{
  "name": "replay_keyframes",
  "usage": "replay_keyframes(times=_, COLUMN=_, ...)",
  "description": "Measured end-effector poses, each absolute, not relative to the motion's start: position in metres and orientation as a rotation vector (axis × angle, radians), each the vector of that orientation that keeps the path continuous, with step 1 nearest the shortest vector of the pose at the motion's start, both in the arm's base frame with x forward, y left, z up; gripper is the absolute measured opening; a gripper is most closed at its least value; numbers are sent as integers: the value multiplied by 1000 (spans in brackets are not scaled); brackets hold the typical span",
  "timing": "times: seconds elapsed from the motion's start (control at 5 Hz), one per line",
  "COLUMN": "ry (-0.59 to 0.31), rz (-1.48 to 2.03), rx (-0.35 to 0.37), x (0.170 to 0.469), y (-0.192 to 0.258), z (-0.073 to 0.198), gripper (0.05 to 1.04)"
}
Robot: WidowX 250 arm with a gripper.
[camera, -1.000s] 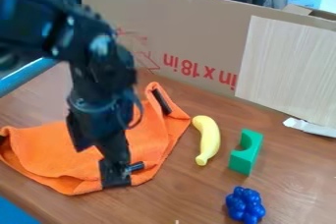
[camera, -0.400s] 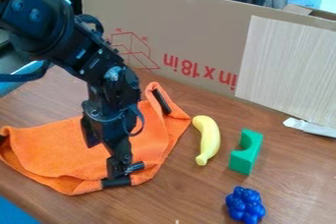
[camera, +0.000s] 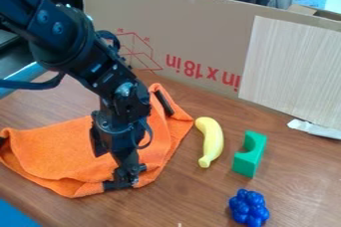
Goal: Unfold the cloth from top left to bottom right
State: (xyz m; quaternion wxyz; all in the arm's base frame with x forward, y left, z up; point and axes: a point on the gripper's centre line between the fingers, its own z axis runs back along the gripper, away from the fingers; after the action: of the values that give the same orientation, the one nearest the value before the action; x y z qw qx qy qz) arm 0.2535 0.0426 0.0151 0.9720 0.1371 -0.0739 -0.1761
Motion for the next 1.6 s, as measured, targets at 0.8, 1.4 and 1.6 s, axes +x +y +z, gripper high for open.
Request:
replay_keyframes(times=0.8, ry=-104, rz=-290, rx=290, x=256, y=40, z=-3, gripper=377)
replay_keyframes(times=1.4, ry=-95, rz=-300, rx=162, x=244, y=44, z=18, gripper=74)
replay_keyframes(times=1.6, ry=-95, rz=-287, rx=109, x=244, y=56, z=28, gripper=74)
